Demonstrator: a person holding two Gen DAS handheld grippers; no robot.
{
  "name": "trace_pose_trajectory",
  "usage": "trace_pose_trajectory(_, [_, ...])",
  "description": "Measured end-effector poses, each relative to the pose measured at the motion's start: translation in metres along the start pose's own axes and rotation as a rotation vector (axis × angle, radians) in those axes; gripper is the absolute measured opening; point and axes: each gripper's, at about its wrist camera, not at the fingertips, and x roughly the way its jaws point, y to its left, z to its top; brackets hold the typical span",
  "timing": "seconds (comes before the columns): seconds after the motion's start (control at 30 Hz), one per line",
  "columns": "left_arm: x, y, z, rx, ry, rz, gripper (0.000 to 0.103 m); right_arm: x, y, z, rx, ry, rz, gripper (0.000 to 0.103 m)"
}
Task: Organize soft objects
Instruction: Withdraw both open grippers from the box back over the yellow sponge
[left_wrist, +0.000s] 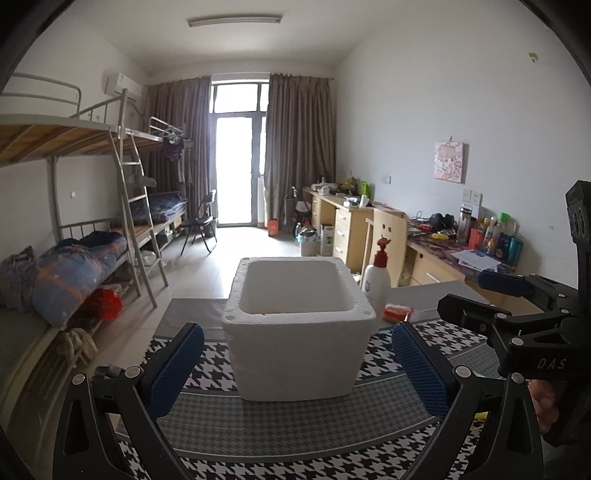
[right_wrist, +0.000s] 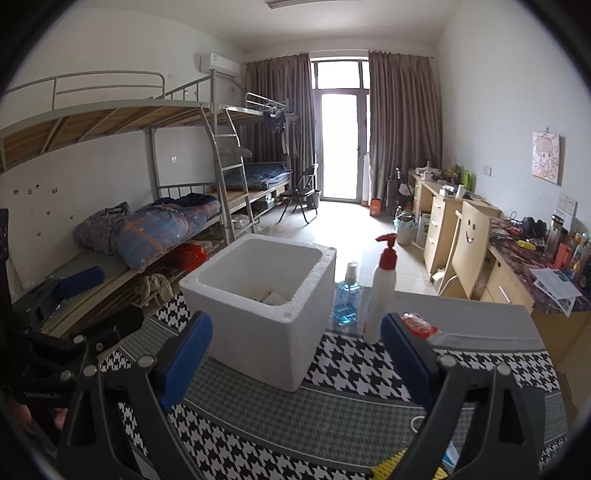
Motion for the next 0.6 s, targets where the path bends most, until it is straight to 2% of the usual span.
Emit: trace_pose_trajectory(0.6, [-0.006,-0.014,-0.019,0.007,-0.012,-0.026,0.102,-0.020,-0.009,-0.030,0.021,-0.026,-0.031,0.095])
